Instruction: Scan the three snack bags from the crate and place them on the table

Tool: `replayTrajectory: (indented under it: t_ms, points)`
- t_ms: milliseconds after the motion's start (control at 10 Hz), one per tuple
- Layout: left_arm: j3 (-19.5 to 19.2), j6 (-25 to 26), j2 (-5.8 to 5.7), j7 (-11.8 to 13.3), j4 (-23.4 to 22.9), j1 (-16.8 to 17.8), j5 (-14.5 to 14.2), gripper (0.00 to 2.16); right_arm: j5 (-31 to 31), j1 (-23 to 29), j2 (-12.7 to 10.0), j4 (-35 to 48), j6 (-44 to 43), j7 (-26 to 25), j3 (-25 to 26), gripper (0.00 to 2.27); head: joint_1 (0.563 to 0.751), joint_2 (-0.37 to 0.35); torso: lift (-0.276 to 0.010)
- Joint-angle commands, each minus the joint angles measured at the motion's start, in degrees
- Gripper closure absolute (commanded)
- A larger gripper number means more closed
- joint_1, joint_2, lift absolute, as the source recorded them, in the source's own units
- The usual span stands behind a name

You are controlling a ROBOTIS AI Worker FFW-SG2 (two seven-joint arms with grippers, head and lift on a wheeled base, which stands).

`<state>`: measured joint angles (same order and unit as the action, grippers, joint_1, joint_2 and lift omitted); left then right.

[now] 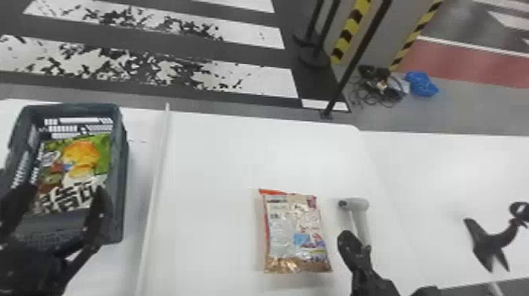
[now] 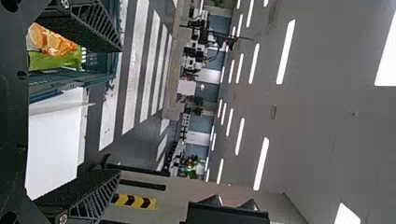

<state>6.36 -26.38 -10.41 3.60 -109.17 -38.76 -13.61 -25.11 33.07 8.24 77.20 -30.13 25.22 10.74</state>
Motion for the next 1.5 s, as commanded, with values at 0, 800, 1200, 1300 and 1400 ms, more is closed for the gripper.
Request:
replayTrajectory:
  t_ms: [0, 800, 1200, 1300, 1400]
  points:
    - [0.1, 0.0, 0.04, 0.0, 0.0, 0.0, 0.2, 0.07, 0.8, 0.9, 0.1, 4.5, 2.1, 0.0, -0.1, 2.22, 0.695, -0.258, -0.037]
    - [-0.9, -1.3, -0.05, -0.1, -0.3, -0.8, 0.2, 0.07, 12.5, -7.5, -1.4, -1.3, 3.5, -6.6, -10.8, 2.22, 0.695, -0.041, -0.037]
    - [-0.9, -0.7, -0.05, 0.0, 0.1, 0.1, 0.2, 0.07, 14.1, -10.7, -1.4, -8.0, 3.2, -6.6, -11.2, 2.22, 0.695, -0.040, -0.037]
    - [-1.1, -0.7, -0.05, -0.1, 0.2, 0.2, 0.1, 0.07, 14.2, -11.2, -1.4, -9.1, 3.0, -6.7, -11.7, 2.22, 0.695, -0.039, -0.037]
    - [-1.2, -0.6, -0.05, 0.0, 0.2, 0.4, 0.0, 0.07, 14.3, -11.4, -1.4, -9.3, 3.4, -6.9, -11.9, 2.22, 0.695, -0.033, -0.037]
